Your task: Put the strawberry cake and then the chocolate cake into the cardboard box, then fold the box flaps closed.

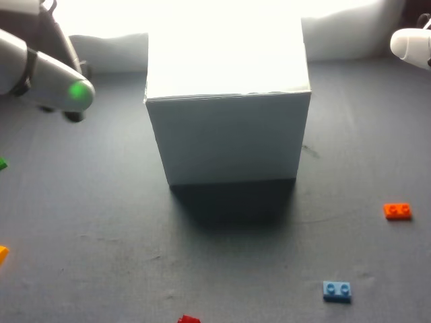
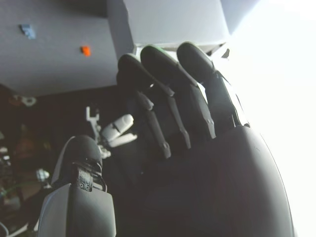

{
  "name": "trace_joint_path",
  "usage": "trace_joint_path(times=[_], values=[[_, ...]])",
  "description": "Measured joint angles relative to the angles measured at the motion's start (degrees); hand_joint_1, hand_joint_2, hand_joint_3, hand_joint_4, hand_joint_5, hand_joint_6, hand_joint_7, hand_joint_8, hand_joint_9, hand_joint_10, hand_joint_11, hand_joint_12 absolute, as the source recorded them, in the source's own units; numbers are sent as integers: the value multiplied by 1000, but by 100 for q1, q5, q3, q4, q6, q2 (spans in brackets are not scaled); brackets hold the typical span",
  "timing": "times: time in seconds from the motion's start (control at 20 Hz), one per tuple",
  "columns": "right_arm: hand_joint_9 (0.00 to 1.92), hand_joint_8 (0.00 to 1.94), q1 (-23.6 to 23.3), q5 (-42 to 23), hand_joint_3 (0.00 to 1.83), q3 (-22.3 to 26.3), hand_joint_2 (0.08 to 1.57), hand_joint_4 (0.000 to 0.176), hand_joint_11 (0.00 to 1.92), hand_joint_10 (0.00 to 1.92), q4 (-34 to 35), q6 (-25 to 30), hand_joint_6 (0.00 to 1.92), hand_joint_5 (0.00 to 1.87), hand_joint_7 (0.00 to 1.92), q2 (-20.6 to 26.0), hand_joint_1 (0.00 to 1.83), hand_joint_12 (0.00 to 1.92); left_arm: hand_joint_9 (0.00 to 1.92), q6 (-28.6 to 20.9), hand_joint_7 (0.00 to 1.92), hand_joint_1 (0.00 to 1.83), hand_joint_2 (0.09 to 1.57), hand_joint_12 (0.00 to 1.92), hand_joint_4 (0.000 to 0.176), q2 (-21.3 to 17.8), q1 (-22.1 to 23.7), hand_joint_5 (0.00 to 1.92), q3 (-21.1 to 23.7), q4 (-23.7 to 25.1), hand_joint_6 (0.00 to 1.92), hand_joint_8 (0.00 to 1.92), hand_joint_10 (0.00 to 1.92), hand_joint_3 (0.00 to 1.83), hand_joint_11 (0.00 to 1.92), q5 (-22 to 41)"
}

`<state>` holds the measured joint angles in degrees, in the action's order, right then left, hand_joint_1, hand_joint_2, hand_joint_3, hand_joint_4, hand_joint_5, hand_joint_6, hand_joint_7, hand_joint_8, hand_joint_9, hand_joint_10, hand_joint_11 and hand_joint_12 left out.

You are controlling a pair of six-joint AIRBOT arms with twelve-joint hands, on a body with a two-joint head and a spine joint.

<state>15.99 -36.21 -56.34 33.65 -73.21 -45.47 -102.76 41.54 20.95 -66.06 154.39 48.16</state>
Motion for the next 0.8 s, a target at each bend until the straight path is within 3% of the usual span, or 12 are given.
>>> trace_joint_path(times=[0.05,0.1,0.25,0.45,0.6,0.8], values=[[1027,1079,0,0,0,0,1256,0,749,1576,-7,0,1166,1026,1219,0,0,1893,1052,-13,1135,11,1286,1920,0,-118,20,937,144,66,1448,1491,1827,8,777,-2],[1135,1333,0,-7,0,0,1251,0,936,1710,-57,2,1378,1058,1253,0,0,1915,1187,-20,1244,1,1299,1921,0,-216,20,1041,302,105,1534,1504,1819,8,904,-7],[1208,1567,0,-17,2,0,1263,0,1119,1810,-107,2,1543,1074,1262,0,0,1921,1257,-24,1308,0,1307,1921,0,-365,17,1111,579,160,1589,1591,1858,4,954,61],[1224,1515,0,-37,0,2,1268,0,1136,1779,-114,2,1573,1035,1258,0,0,1921,1239,-37,1281,0,1315,1921,0,-490,-94,1094,627,238,1713,1667,1893,3,962,39],[1203,1573,0,-42,0,17,1265,0,1116,1833,-190,0,1514,1030,1241,0,0,1921,1266,-44,1291,7,1319,1921,0,-518,-94,1082,697,306,1755,1712,1919,2,993,50],[1197,1568,4,-44,0,28,1263,0,1089,1834,-306,199,1573,1045,1236,4,0,1921,1291,-59,1305,25,1319,1921,0,-518,-94,1087,798,306,1750,1708,1912,0,1043,46]])
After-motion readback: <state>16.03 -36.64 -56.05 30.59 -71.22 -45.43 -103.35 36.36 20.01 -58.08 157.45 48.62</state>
